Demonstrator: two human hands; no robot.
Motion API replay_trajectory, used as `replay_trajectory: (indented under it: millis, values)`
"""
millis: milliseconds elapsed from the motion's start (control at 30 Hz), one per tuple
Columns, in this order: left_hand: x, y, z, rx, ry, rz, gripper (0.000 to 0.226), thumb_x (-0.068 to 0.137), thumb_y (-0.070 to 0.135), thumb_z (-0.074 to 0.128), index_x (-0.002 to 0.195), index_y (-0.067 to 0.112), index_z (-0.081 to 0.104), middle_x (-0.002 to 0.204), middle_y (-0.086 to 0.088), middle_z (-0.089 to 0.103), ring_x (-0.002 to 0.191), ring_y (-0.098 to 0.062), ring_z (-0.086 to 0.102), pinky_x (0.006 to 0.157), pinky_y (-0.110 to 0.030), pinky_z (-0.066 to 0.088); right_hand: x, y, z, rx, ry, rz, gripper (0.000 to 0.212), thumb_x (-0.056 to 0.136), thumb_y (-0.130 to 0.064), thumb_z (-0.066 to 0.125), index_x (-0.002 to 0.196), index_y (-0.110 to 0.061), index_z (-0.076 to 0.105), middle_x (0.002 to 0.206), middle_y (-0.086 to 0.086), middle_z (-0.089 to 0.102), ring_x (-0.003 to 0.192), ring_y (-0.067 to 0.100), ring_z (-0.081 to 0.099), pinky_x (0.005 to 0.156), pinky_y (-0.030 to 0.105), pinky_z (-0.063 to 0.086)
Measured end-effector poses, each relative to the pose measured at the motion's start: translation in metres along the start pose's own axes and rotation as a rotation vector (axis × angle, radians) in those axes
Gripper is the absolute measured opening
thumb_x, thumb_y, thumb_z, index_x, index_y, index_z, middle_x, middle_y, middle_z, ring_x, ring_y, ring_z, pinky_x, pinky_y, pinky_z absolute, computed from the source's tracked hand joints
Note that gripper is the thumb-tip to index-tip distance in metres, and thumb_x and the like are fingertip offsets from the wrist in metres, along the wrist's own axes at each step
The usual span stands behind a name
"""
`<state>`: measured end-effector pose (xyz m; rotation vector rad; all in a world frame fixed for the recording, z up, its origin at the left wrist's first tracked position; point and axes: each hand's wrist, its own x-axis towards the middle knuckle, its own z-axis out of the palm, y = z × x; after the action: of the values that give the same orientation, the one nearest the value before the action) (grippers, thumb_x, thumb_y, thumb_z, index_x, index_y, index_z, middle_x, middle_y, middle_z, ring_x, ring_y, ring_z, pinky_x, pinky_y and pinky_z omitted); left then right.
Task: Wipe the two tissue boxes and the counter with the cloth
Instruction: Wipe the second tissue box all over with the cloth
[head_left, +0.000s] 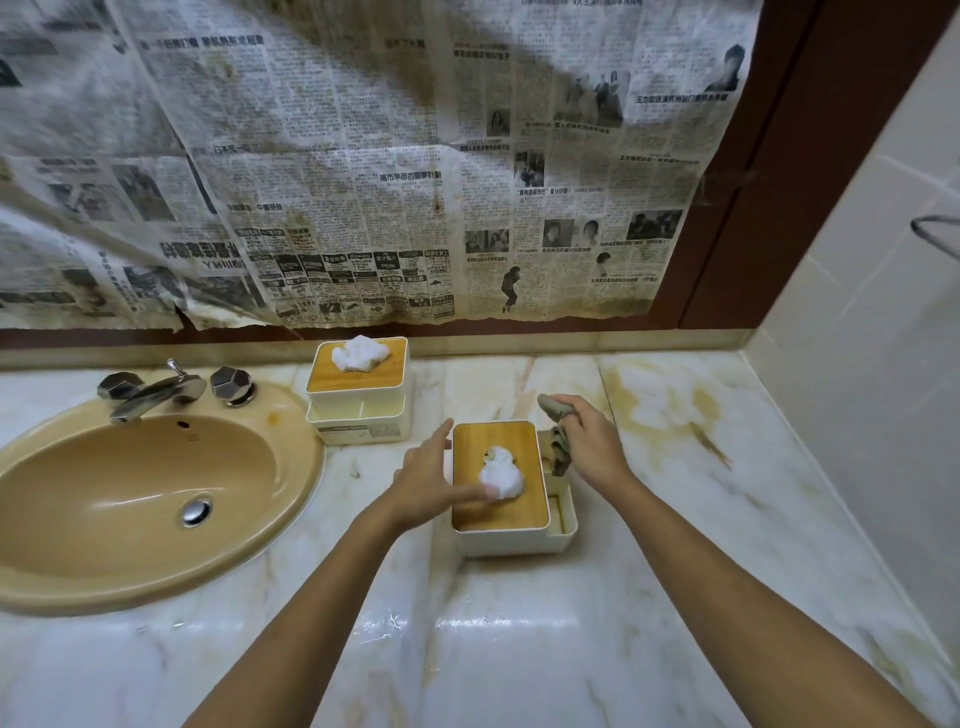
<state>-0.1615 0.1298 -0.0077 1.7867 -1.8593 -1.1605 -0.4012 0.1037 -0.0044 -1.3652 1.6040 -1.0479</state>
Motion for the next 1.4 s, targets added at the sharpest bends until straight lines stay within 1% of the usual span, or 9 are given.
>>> replay_trajectory:
  millis: [133,333,500,633,800,967,1100,1233,1400]
  values:
    - [-0.010,0.000,0.000,0.327,-0.154,0.111,0.150,0.050,0.061,0.090,0.156,0.036,-0.014,0.162,0.001,0.015,0.146,-0.029,0.015,0.115,-0.053,0.021,0.009,-0.009,0.009,-0.159,-0.228,0.014,0.042,0.101,-0.008,0.035,0.136,-0.018,0.057,0.124,0.009,0.061,0.094,0.011,0.058,0.068,0.012,0.046]
    - [-0.004,-0.015,-0.012,0.267,-0.064,0.128,0.147,0.041,0.062,0.091,0.153,0.050,-0.003,0.152,0.008,0.039,0.139,-0.021,0.027,0.110,-0.051,0.023,0.014,-0.011,0.004,-0.317,-0.284,0.000,0.036,0.102,-0.021,0.038,0.126,-0.017,0.064,0.123,0.002,0.064,0.111,0.020,0.057,0.091,0.032,0.045]
    - [0.005,-0.035,-0.028,0.112,0.136,0.069,0.079,0.038,0.057,0.090,0.111,0.041,0.066,0.095,0.024,0.071,0.101,-0.005,0.062,0.094,-0.044,0.050,0.012,0.002,-0.019,-0.237,-0.220,0.097,0.024,0.097,-0.031,0.051,0.096,-0.023,0.073,0.097,-0.005,0.070,0.094,0.018,0.064,0.082,0.036,0.052]
    - [0.009,-0.038,-0.021,0.001,0.240,0.047,0.039,0.054,0.039,0.092,0.088,0.036,0.073,0.085,0.022,0.073,0.086,-0.002,0.067,0.080,-0.037,0.056,-0.004,0.014,-0.032,-0.139,-0.188,0.135,0.025,0.096,-0.029,0.050,0.099,-0.021,0.074,0.101,-0.007,0.071,0.098,0.013,0.064,0.079,0.025,0.049]
    - [0.010,-0.023,-0.002,-0.121,0.398,-0.063,0.007,0.084,0.022,0.075,0.083,0.029,0.072,0.075,0.011,0.074,0.085,-0.010,0.069,0.077,-0.031,0.052,-0.019,0.026,-0.036,0.025,-0.137,0.201,0.031,0.089,-0.027,0.043,0.096,-0.027,0.074,0.107,-0.007,0.073,0.107,0.016,0.065,0.099,0.039,0.051]
    - [0.017,-0.011,0.008,-0.299,0.331,-0.060,0.032,0.092,0.019,0.068,0.123,0.022,0.068,0.108,0.007,0.070,0.094,-0.007,0.065,0.080,-0.022,0.044,-0.027,0.027,-0.034,0.049,-0.124,0.226,0.036,0.098,-0.017,0.039,0.098,-0.031,0.072,0.111,-0.006,0.070,0.107,0.015,0.062,0.096,0.034,0.051]
    - [0.024,-0.015,0.011,-0.389,0.280,-0.050,0.046,0.091,0.009,0.067,0.135,0.021,0.060,0.127,0.005,0.065,0.105,-0.015,0.065,0.089,-0.028,0.045,-0.031,0.024,-0.038,0.112,-0.161,0.257,0.036,0.099,-0.015,0.038,0.105,-0.025,0.072,0.094,0.004,0.071,0.073,0.018,0.060,0.052,0.025,0.042]
    - [0.020,-0.017,0.010,-0.390,0.333,-0.051,0.036,0.092,0.017,0.068,0.127,0.026,0.064,0.125,0.006,0.066,0.110,-0.018,0.062,0.096,-0.035,0.049,-0.036,0.019,-0.043,0.203,-0.130,0.202,0.030,0.100,-0.011,0.043,0.098,-0.022,0.071,0.100,-0.005,0.074,0.086,0.016,0.067,0.072,0.037,0.050]
    - [-0.005,0.018,0.014,-0.225,0.567,0.263,0.015,0.093,0.024,0.067,0.107,0.029,0.070,0.108,0.015,0.066,0.103,-0.007,0.058,0.087,-0.029,0.048,-0.052,0.000,-0.057,0.249,-0.177,0.024,0.029,0.100,-0.005,0.046,0.108,-0.019,0.070,0.117,-0.006,0.067,0.093,0.002,0.064,0.074,0.012,0.049]
